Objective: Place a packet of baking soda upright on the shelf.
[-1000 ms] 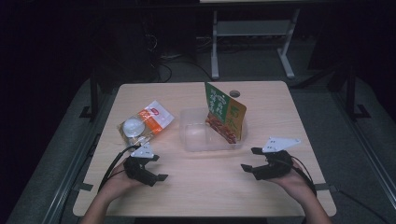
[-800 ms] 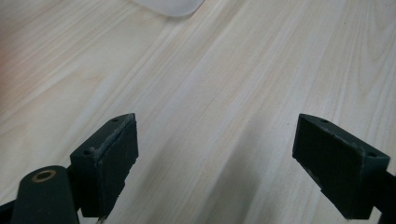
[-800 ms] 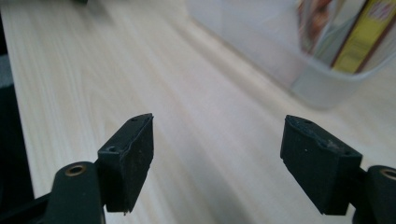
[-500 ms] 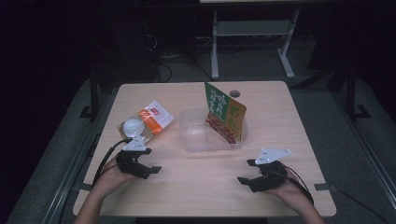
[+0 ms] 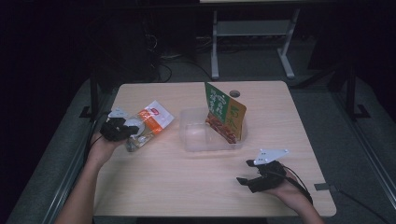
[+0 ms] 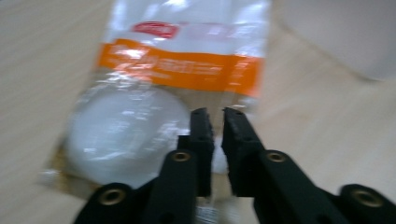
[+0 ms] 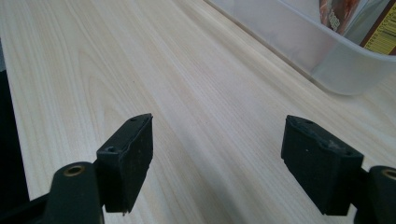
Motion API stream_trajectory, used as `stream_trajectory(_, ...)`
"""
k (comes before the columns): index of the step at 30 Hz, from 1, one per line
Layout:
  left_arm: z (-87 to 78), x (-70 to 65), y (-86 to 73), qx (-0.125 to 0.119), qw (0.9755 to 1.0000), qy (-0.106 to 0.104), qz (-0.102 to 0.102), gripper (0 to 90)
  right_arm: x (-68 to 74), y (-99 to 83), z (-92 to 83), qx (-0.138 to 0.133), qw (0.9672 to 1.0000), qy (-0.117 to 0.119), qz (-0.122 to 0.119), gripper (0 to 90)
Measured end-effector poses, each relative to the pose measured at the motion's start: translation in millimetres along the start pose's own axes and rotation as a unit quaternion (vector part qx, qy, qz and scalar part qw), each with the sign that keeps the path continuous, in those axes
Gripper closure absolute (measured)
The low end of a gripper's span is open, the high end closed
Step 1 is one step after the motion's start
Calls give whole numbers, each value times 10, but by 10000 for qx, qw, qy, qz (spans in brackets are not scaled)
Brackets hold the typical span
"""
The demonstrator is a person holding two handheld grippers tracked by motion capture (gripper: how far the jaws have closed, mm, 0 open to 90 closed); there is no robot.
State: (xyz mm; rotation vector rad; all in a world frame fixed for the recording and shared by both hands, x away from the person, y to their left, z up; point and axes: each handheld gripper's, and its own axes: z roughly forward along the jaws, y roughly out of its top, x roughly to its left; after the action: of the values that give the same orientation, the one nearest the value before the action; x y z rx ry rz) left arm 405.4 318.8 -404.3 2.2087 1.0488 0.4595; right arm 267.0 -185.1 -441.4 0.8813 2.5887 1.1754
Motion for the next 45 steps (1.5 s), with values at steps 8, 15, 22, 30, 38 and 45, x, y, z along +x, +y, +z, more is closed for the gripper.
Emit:
stream_trajectory(8,190,458,190,150,9974,645,-294,897,-17,-11,4,30,10000,-5,-43,246)
stream_trajectory(15,364,786,314,217,9941,812,-691,897,-45,-34,-3,45,10000,-2,17,246)
stream_trajectory(22,606,820,258,515,9925,629,-910,898,-81,-91,-45,63,9999,-35,75,246)
stream_trajectory(30,624,687,214,462,9942,396,-891,899,-62,-89,-46,67,10000,18,48,246)
stream_trajectory(38,517,533,92,411,9960,50,-790,899,-38,-70,-29,107,9999,13,-1,246)
stream_trajectory(45,361,341,-90,321,9961,-73,-823,899,-28,-62,-36,89,10000,6,-7,246)
